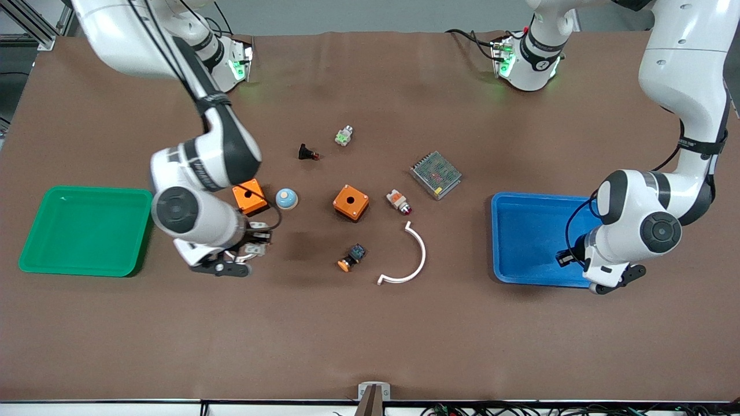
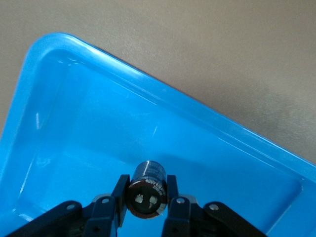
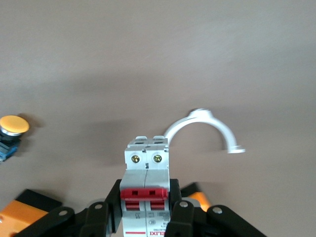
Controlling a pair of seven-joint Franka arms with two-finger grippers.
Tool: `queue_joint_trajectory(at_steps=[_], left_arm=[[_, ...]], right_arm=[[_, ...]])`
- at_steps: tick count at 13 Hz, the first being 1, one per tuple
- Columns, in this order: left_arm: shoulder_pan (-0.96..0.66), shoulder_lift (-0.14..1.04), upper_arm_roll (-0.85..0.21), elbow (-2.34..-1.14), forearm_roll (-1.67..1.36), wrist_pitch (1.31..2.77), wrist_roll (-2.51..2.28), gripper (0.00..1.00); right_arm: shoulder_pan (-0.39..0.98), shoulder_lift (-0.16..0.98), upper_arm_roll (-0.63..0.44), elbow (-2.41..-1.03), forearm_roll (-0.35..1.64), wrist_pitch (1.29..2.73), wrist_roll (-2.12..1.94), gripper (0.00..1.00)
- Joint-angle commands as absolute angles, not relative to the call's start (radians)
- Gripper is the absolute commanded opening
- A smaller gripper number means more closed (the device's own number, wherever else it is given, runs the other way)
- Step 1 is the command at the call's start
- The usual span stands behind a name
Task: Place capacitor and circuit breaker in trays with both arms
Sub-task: 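Lower the capacitor into the blue tray while the right gripper carries the breaker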
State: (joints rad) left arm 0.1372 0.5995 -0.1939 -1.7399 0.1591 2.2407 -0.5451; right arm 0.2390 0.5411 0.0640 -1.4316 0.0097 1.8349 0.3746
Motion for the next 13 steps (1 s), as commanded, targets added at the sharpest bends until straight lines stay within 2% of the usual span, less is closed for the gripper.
queue_joint_trajectory(at_steps=[1, 2, 3, 4, 5, 6, 8, 11, 13], left_arm=[[0.144, 0.578, -0.201, -1.801, 0.161, 2.296, -0.534, 0.14], [0.146, 0.581, -0.201, -1.808, 0.167, 2.298, -0.534, 0.20], [0.150, 0.580, -0.201, -1.816, 0.169, 2.298, -0.531, 0.32], [0.149, 0.577, -0.204, -1.821, 0.169, 2.298, -0.520, 0.54], [0.146, 0.572, -0.206, -1.822, 0.169, 2.298, -0.517, 0.82], [0.150, 0.565, -0.207, -1.822, 0.170, 2.296, -0.514, 1.00], [0.146, 0.537, -0.210, -1.819, 0.169, 2.286, -0.505, 1.00], [0.146, 0.416, -0.212, -1.809, 0.169, 2.217, -0.473, 1.00], [0.152, 0.335, -0.210, -1.772, 0.166, 2.182, -0.363, 1.00]], right_arm=[[0.111, 0.534, 0.083, -1.381, -0.012, 1.746, 0.202, 0.05], [0.072, 0.532, 0.081, -1.376, -0.014, 1.727, 0.134, 0.05], [0.014, 0.529, 0.081, -1.374, -0.024, 1.723, 0.056, 0.05], [-0.041, 0.525, 0.083, -1.374, -0.035, 1.723, -0.016, 0.05], [-0.099, 0.526, 0.083, -1.374, -0.040, 1.723, -0.102, 0.05], [-0.144, 0.528, 0.083, -1.374, -0.041, 1.723, -0.168, 0.05], [-0.219, 0.528, 0.081, -1.374, -0.075, 1.726, -0.263, 0.05], [-0.296, 0.537, 0.081, -1.353, -0.123, 1.741, -0.330, 0.05], [-0.349, 0.555, 0.081, -1.347, -0.156, 1.800, -0.370, 0.05]])
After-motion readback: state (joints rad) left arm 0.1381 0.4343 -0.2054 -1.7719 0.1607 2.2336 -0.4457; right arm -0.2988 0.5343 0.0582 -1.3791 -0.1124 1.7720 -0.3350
